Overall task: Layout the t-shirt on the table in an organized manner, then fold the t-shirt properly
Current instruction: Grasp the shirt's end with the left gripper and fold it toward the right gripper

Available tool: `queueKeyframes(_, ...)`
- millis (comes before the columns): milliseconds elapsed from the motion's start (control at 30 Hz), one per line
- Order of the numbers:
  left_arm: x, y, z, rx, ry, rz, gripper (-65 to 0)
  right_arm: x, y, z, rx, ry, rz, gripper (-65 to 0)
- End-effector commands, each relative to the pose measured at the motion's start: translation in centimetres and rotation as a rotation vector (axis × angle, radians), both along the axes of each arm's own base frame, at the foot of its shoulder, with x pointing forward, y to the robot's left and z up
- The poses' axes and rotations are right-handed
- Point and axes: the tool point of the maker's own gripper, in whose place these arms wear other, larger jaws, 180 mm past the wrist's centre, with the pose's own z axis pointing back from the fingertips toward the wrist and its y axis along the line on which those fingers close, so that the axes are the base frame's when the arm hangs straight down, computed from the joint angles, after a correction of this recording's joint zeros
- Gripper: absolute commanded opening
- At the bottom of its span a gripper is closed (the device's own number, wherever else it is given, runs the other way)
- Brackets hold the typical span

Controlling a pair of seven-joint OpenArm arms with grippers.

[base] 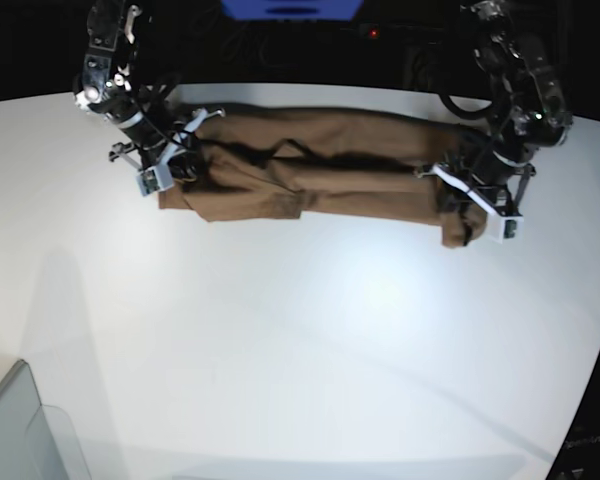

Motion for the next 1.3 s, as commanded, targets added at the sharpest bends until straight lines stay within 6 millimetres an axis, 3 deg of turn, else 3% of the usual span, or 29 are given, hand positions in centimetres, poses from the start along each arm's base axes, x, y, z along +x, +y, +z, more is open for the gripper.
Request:
queueKeyframes(0,0.5,-1.2,0.8,-0.018,-0.030,-0.017,-64.9,-0.1,0.0,0.0,-0.013,0.007,0.012,-65.0)
queueKeyframes(200,0.2,-8.3,0.2,-0.096,0.016,-0.123,-64.9,-0.2,-0.1,-0.1,-0.014,0.010,0.012,-65.0)
queueKeyframes(467,-0.5,-12.6,0.3,-0.138,0.044,-0.193,-64.9,-0.3,-0.1,-0.1,-0.016,0.011,0.013,-65.0)
queueKeyframes(600,-0.6,-12.9,0.1,-0.140,0.049,-0.201,-64.7,-0.3,-0.1,-0.1,-0.016,0.011,0.013,-65.0)
queueKeyframes(667,-0.6,-12.8,0.2,-0.139,0.047,-0.199,-61.5,-0.3,-0.1,-0.1,-0.016,0.011,0.013,-65.0)
queueKeyframes(867,-1.0,-12.9,0.0,-0.133,0.058,-0.212,-37.7,-0.3,-0.1,-0.1,-0.016,0.013,0.013,-65.0)
queueKeyframes(933,-1.0,-13.0,0.2,-0.139,0.050,-0.212,-32.5,-0.3,-0.1,-0.1,-0.016,0.013,0.013,-65.0)
queueKeyframes(1133,-1.1,-12.8,3.1,-0.141,-0.032,-0.215,-32.1,-0.3,-0.1,-0.1,-0.016,0.013,0.013,-65.0)
queueKeyframes(1267,-0.9,-10.2,2.6,-0.101,-0.025,-0.167,-35.7,-0.3,-0.1,-0.1,-0.016,0.013,0.013,-65.0)
